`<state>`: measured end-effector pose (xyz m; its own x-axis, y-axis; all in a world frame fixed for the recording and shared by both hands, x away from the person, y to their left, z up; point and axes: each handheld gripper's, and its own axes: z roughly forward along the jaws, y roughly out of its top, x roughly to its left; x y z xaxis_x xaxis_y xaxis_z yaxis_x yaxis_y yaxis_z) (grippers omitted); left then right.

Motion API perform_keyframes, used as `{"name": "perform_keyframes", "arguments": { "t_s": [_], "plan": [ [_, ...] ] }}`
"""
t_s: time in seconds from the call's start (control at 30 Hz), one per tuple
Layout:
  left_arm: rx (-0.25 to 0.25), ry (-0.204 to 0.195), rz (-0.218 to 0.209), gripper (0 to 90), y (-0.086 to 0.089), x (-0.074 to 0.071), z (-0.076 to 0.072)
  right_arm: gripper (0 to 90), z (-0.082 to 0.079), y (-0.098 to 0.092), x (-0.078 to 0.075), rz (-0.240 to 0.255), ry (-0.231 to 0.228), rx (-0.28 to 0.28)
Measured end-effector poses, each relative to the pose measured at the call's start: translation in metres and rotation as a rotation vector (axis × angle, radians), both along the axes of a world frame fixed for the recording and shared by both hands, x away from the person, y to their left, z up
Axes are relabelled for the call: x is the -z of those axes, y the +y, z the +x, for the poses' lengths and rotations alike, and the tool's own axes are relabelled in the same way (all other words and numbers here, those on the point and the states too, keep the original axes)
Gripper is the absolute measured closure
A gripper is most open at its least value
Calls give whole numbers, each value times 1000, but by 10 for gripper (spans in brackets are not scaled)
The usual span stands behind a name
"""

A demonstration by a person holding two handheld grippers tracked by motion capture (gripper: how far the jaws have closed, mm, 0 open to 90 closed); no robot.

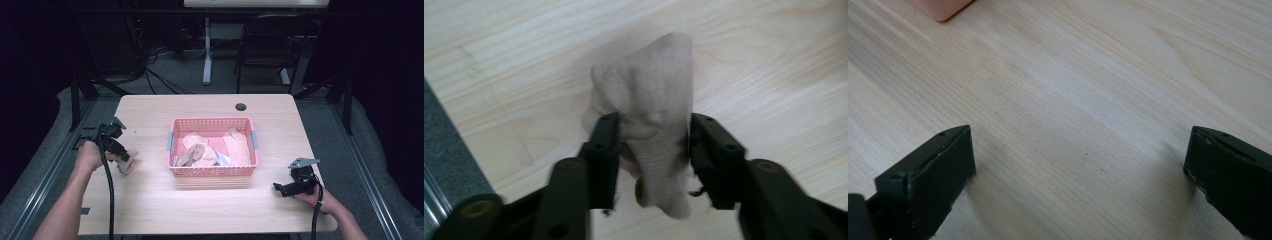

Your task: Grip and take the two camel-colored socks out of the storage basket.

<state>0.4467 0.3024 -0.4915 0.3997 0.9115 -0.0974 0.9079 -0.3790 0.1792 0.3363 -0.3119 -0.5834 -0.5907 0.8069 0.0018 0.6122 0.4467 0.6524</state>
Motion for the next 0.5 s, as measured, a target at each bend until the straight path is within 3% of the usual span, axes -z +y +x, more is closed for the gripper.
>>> {"name": "perform_keyframes", "arguments": {
  "t_s": [0.03,0.07,0.1,0.13,0.17,0.2,0.23,0.27,0.4,0.5],
  "plan": [
    [0,0,0,417,0,0,0,0,0,0,0,-1,0,0],
    [-3,-22,-6,335,0,-10,-2,0,0,0,0,1,-3,-1],
    [-3,-22,-6,290,0,-10,-2,0,0,0,0,1,-3,-1],
    [8,-49,-11,246,-1,-23,-4,0,0,0,0,1,-3,-1],
    [8,-49,-11,216,-1,-23,-4,0,0,0,0,1,-3,-1],
    [16,-75,-13,178,-3,-33,-7,0,0,0,0,1,-3,0],
    [16,-75,-13,154,-3,-33,-7,0,0,0,0,1,-3,0],
    [34,-95,-20,152,-6,-44,-9,0,0,0,0,1,-3,0],
    [61,-127,-17,36,-16,-63,-13,0,0,0,0,1,-3,0],
    [77,-145,-18,2,-21,-71,-14,0,0,0,0,1,-4,0]
  ]
}}
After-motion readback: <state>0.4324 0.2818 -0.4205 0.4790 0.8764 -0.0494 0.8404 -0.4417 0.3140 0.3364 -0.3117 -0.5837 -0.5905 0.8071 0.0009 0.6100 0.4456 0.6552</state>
